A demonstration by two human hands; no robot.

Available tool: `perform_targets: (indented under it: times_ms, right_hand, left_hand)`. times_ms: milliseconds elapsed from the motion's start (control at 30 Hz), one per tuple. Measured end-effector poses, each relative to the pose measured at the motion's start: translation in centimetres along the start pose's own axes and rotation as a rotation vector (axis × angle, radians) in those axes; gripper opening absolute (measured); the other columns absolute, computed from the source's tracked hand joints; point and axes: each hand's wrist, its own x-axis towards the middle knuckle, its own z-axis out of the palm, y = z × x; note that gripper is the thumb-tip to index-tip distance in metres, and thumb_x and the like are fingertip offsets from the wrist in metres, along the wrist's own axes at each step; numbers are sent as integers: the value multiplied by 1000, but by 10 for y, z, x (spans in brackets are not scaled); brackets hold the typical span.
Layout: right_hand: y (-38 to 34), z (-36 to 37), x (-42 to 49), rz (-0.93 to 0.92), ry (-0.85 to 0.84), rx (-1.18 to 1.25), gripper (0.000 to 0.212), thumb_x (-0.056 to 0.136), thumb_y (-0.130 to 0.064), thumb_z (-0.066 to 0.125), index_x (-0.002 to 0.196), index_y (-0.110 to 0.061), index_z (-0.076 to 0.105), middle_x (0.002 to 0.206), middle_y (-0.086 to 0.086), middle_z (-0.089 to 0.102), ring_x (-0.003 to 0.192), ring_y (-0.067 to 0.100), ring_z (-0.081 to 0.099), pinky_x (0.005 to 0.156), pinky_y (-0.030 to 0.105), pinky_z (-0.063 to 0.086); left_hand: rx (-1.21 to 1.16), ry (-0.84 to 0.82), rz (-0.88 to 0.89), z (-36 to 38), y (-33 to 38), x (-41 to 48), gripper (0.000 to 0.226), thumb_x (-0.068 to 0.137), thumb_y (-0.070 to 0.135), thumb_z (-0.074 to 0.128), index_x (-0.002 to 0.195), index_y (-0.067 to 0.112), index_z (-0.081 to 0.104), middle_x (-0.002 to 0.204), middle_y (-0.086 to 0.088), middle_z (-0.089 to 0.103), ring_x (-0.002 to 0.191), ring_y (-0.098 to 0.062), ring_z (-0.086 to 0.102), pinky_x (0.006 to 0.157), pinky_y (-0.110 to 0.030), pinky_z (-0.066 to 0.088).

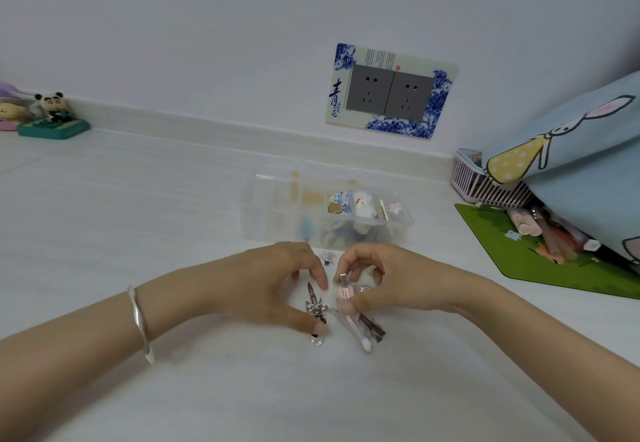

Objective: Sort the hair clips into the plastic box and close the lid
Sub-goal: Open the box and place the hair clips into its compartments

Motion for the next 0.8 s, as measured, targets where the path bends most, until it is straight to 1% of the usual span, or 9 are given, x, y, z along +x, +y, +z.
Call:
perform_targets:
  times_ms: [100, 200, 300, 367, 500, 533, 633, 700, 800]
  right_hand:
    - [2, 0, 0, -7, 21, 135, 28, 74, -11, 78, 95, -16, 60, 91, -1, 67, 63, -9, 53, 56, 1, 35]
    - [7, 1, 3, -11, 108, 189, 21, 76, -8, 76, 87, -19, 62, 89, 9, 71, 66, 1, 59, 62, 12, 43]
    - [10, -3, 8, -69, 249, 209, 14, 79, -7, 72, 81, -17, 63, 90, 22, 72, 79, 24, 67, 76, 25, 49]
    - [6, -9, 12, -134, 318, 238, 10, 80, -7, 70, 82, -15, 64, 91, 24, 72, 89, 32, 69, 84, 29, 52]
    - [-19, -29, 24, -249, 480, 302, 10, 77, -7, 73, 81, -12, 66, 91, 13, 74, 73, 20, 67, 59, 17, 52]
    - [-26, -34, 30, -276, 522, 308, 10, 76, -6, 74, 79, -13, 67, 88, 7, 73, 69, 17, 66, 57, 16, 51]
    - [-37, -46, 53, -323, 613, 273, 9, 76, -6, 74, 78, -13, 70, 79, -3, 71, 65, 7, 67, 65, 14, 53]
    - [-36, -49, 72, -317, 638, 215, 8, 77, -6, 74, 78, -12, 70, 76, -4, 70, 65, 2, 65, 70, 14, 53]
    - [-30, -46, 97, -242, 570, 96, 2, 77, -11, 75, 78, -11, 72, 74, -2, 70, 66, 4, 63, 69, 18, 51]
  left_hand:
    - [-32, 30, 2, 3, -2, 2, 49, 66, 61, 70, 108, 41, 54, 105, 25, 50, 97, 6, 46, 77, -8, 36]
    - [-66, 75, 3, 0, -2, 3, 44, 68, 58, 69, 106, 41, 56, 104, 24, 53, 95, 9, 46, 71, -6, 37]
    - [-135, 183, 45, -9, -3, 7, 34, 71, 55, 68, 99, 37, 62, 99, 21, 59, 91, -1, 51, 69, -13, 43]
    - [-147, 307, 89, -17, -7, 9, 32, 73, 57, 63, 97, 35, 63, 97, 21, 61, 88, -7, 55, 72, -19, 45]
    - [-22, 531, 104, -33, -23, 15, 29, 82, 53, 54, 103, 34, 61, 100, 20, 61, 97, -4, 53, 79, -20, 42]
    - [-17, 557, 75, -36, -28, 17, 27, 84, 51, 55, 104, 34, 61, 103, 19, 61, 100, -1, 51, 81, -17, 41]
    - [-16, 604, -2, -38, -45, 20, 20, 87, 42, 56, 104, 32, 63, 105, 18, 62, 100, -2, 51, 83, -12, 38]
    - [-13, 605, -17, -34, -53, 22, 23, 86, 47, 53, 100, 33, 64, 102, 18, 63, 98, -6, 54, 80, -19, 42]
    - [-4, 598, 12, -29, -60, 24, 30, 84, 52, 46, 94, 32, 67, 94, 18, 66, 91, -8, 59, 83, -34, 47]
